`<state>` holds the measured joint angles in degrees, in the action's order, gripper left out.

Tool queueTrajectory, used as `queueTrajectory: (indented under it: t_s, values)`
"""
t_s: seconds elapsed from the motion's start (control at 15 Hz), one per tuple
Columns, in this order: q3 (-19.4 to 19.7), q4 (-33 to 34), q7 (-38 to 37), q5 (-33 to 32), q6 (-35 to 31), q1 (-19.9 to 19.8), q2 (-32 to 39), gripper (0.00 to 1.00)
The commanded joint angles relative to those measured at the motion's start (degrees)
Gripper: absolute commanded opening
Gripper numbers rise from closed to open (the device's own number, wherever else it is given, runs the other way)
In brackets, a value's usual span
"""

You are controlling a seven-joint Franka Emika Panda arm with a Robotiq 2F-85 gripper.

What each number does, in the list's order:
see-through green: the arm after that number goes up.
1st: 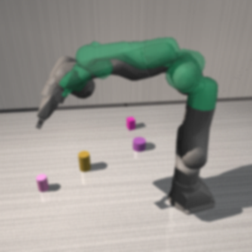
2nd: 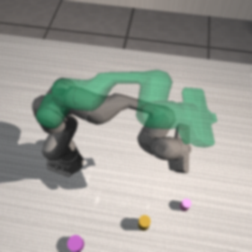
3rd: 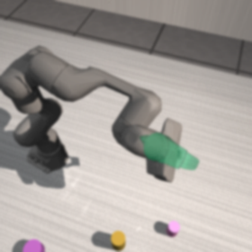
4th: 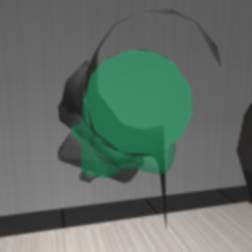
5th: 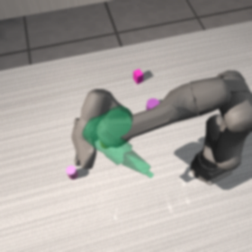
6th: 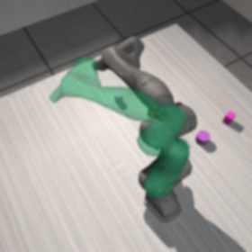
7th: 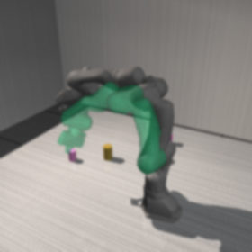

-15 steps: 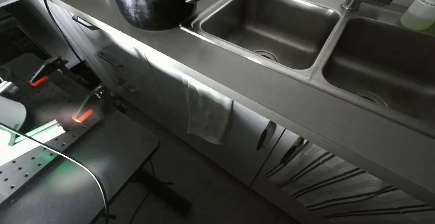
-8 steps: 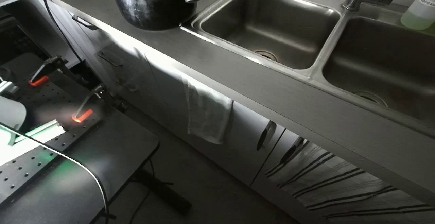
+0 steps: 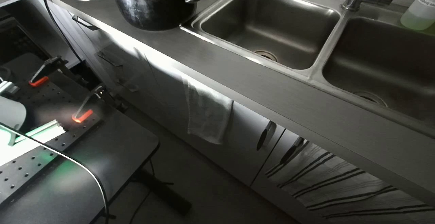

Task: Take the lid off of the pot

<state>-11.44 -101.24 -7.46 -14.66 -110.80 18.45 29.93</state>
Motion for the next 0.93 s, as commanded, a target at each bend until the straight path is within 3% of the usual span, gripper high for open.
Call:
queueTrajectory:
  t_s: [0.0, 0.2, 0.27, 0.33, 0.53, 0.87]
  values:
    - [0.4, -2.0, 1.8, 0.9, 0.2, -0.1, -2.1, 0.24]
    - [0.4, -3.9, 2.8, 0.9, -0.5, -0.7, -2.9, 0.27]
    - [0.6, -4.6, 2.8, 0.6, -0.9, -0.9, -3.2, 0.74]
    - [0.6, -5.1, 2.9, 0.7, -1.0, -1.0, -3.3, 0.77]
    - [0.7, -6.3, 3.3, 0.7, -1.0, -1.5, -4.2, 0.97]
    - [0.0, -10.6, 5.1, 0.4, -2.0, -1.9, -8.6, 1.0]
